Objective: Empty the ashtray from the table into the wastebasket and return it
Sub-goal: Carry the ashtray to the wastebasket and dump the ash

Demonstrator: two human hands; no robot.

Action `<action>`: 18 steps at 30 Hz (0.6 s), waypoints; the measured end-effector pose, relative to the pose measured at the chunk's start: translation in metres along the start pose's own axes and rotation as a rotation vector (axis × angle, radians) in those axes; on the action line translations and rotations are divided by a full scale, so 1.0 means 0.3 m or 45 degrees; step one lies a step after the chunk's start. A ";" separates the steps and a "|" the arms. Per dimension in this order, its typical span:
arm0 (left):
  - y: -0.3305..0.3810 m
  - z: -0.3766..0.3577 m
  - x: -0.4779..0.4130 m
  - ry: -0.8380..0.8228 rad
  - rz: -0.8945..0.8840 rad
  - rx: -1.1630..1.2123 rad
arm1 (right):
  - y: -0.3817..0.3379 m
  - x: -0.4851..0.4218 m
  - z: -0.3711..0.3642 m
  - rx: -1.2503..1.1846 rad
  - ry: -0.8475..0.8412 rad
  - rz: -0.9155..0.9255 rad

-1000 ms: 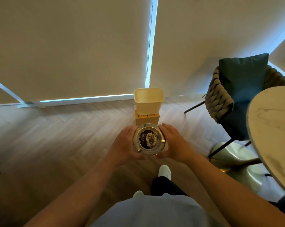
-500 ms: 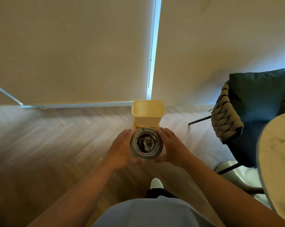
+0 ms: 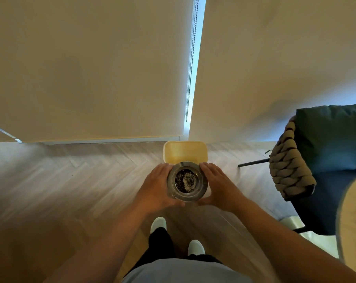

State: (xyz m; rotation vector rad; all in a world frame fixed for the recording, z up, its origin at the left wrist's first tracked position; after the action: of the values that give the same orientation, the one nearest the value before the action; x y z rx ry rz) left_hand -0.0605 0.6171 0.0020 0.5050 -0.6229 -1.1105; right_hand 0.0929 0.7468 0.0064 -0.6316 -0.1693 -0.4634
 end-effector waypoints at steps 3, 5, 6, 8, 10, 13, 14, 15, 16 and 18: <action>-0.043 0.051 -0.067 -0.034 -0.023 0.001 | -0.008 -0.077 0.008 -0.038 0.025 -0.065; -0.072 0.088 -0.118 -0.074 -0.041 -0.008 | -0.018 -0.125 0.021 -0.067 0.055 -0.076; -0.087 0.105 -0.145 -0.098 -0.048 -0.026 | -0.020 -0.149 0.029 -0.065 0.068 -0.088; -0.111 0.135 -0.195 -0.138 -0.062 -0.063 | -0.022 -0.195 0.039 -0.046 0.079 -0.121; -0.135 0.160 -0.236 -0.148 -0.083 -0.073 | -0.025 -0.235 0.046 -0.053 0.097 -0.143; -0.167 0.182 -0.289 -0.181 -0.096 -0.091 | -0.027 -0.288 0.055 -0.081 0.089 -0.166; -0.177 0.185 -0.303 -0.187 -0.098 -0.101 | -0.022 -0.301 0.055 -0.091 0.083 -0.177; -0.184 0.187 -0.317 -0.194 -0.098 -0.106 | -0.016 -0.312 0.056 -0.101 0.074 -0.186; -0.191 0.186 -0.335 -0.201 -0.096 -0.108 | -0.005 -0.326 0.056 -0.111 0.068 -0.191; -0.209 0.176 -0.373 -0.207 -0.087 -0.117 | 0.025 -0.358 0.057 -0.114 0.061 -0.181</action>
State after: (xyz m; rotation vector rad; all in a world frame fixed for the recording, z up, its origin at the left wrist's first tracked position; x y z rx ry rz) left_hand -0.1726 0.6945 -0.0240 0.3611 -0.6970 -1.2474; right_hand 0.0012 0.8017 -0.0151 -0.6981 -0.1496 -0.6255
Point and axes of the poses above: each hand's wrist, its own x-axis away from the middle knuckle, its own z-axis out of the back of the hand, y = z × x, the point moved 4 cm from there along -x, towards the middle knuckle, and after that the axes turned 6 degrees about -y, right-handed, at the moved point
